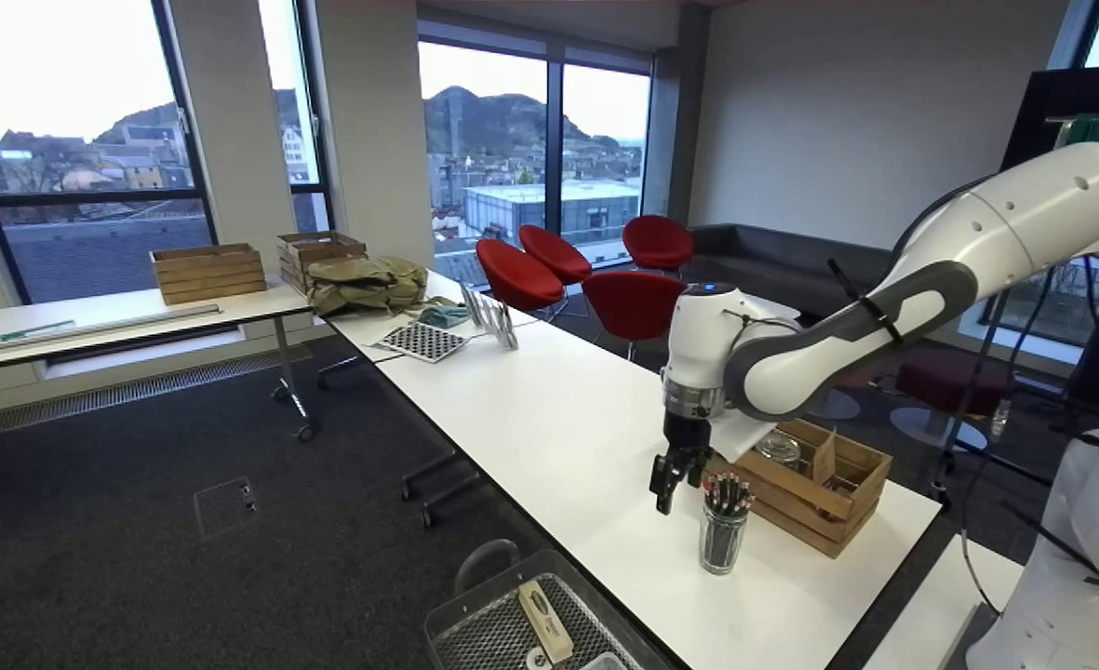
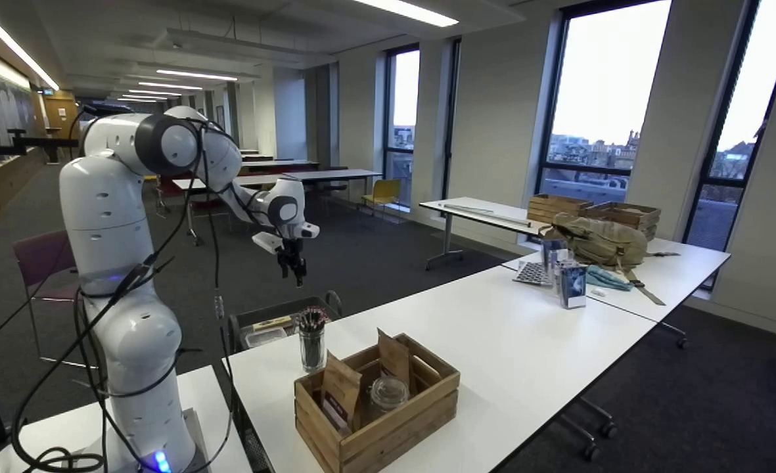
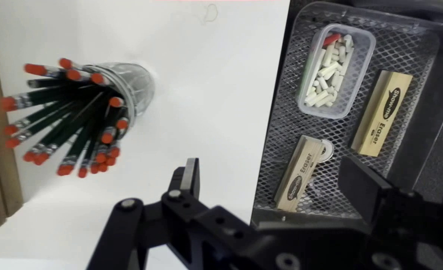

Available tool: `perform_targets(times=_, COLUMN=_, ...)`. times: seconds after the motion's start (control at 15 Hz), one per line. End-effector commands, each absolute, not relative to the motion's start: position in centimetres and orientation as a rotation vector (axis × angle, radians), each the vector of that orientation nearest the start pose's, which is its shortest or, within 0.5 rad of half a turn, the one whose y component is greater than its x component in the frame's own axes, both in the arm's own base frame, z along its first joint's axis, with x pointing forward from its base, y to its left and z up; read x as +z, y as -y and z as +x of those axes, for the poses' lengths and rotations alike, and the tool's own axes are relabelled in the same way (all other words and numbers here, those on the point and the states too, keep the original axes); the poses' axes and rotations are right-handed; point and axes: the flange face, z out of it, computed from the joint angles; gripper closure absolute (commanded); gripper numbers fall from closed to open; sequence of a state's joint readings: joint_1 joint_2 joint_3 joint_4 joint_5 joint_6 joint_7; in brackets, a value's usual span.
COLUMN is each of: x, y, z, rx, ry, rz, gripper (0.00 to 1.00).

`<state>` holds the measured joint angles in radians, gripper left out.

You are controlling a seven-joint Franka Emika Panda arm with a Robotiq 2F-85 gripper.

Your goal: Pick up the small white object and put it on the countertop.

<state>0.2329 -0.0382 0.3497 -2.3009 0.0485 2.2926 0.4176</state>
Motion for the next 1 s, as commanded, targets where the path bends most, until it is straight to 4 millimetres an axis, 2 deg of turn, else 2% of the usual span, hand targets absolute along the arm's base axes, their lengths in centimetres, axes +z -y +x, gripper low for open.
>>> perform_targets(times=0.0, x=32.9, y=-34.4, z=45.1, rx=0.101, ry=0.296, rz=-3.088, gripper=0.0)
perform_targets(times=0.27, x=28.6, y=-40.7, z=46.5, rx=0.213, ry=0.425, rz=-3.064, gripper=0.0)
perform_targets(times=0.4, x=27.1, y=-42.5, z=47.2, rx=0.307, ry=0.414, rz=-3.058, gripper=0.0)
perform_targets(times=0.6, x=25.9, y=-43.2, z=48.2, rx=0.442, ry=0.327, rz=-3.021, gripper=0.0)
perform_targets(times=0.73, x=26.1, y=-42.9, z=49.0, rx=0.512, ry=0.283, rz=-3.011, gripper=0.0)
perform_targets(times=0.8, x=25.1, y=-43.0, z=48.1, rx=0.434, ry=0.348, rz=-3.017, gripper=0.0)
perform_targets(times=0.93, x=24.9, y=-42.7, z=48.5, rx=0.443, ry=0.339, rz=-3.019, gripper=0.0)
